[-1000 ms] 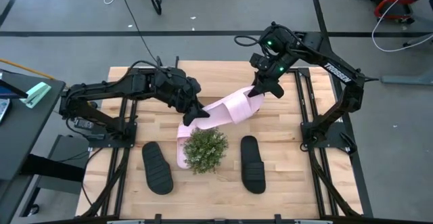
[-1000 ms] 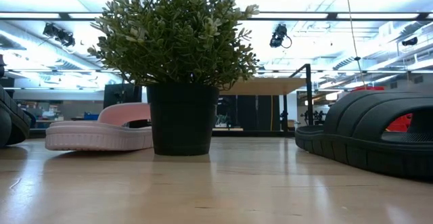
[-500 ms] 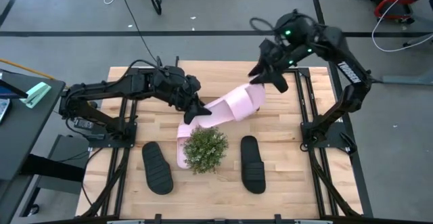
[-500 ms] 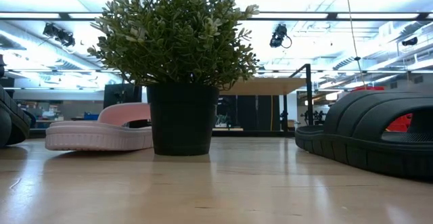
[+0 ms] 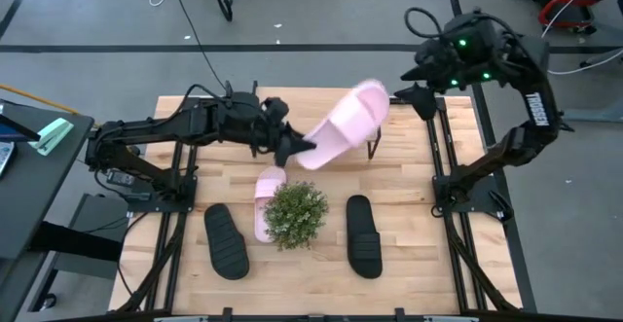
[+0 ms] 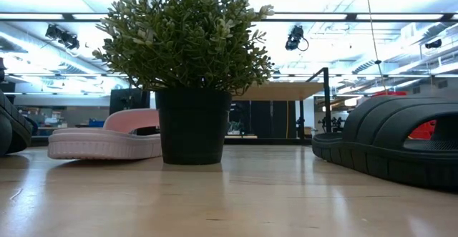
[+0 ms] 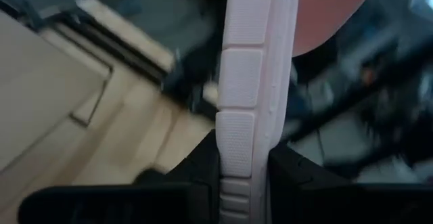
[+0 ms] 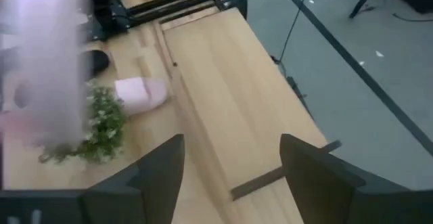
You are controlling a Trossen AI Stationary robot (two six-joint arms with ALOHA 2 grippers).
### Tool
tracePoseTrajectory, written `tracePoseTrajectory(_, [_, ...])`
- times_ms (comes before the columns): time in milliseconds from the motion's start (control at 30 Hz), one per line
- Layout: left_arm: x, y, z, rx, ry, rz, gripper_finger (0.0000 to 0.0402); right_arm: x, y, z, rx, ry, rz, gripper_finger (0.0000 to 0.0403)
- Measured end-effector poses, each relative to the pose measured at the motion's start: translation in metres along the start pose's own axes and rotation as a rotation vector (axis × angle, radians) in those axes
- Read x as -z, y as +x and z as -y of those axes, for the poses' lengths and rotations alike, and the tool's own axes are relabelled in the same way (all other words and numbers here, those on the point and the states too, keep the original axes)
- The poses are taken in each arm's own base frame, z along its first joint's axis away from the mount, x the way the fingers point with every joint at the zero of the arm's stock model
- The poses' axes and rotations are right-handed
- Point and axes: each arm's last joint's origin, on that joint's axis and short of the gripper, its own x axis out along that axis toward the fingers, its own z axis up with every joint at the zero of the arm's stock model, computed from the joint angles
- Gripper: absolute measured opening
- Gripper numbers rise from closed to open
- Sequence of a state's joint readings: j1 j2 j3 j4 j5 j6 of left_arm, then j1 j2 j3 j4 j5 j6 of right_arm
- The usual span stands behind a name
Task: Pick and place slides into the shelf
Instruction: Put the right pink slipper on the shelf
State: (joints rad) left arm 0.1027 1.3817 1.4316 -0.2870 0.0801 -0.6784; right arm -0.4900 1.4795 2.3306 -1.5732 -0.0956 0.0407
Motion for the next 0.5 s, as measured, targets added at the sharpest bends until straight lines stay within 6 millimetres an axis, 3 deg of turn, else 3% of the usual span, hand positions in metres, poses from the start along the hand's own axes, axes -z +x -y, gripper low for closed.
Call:
tracePoseTrajectory(233, [-0.010, 0.035, -0.014, 0.014, -0.239, 0.166, 0.0076, 0.014, -0.035, -0.005, -0.078, 0.060, 0.080, 0.0245])
tracePoseTrajectory(500, [0.006, 0.091, -0.037, -0.011, -0.475, 0.268, 0.0076, 0.034, -0.071, -0.013, -0.130, 0.052, 0.160, 0.0243])
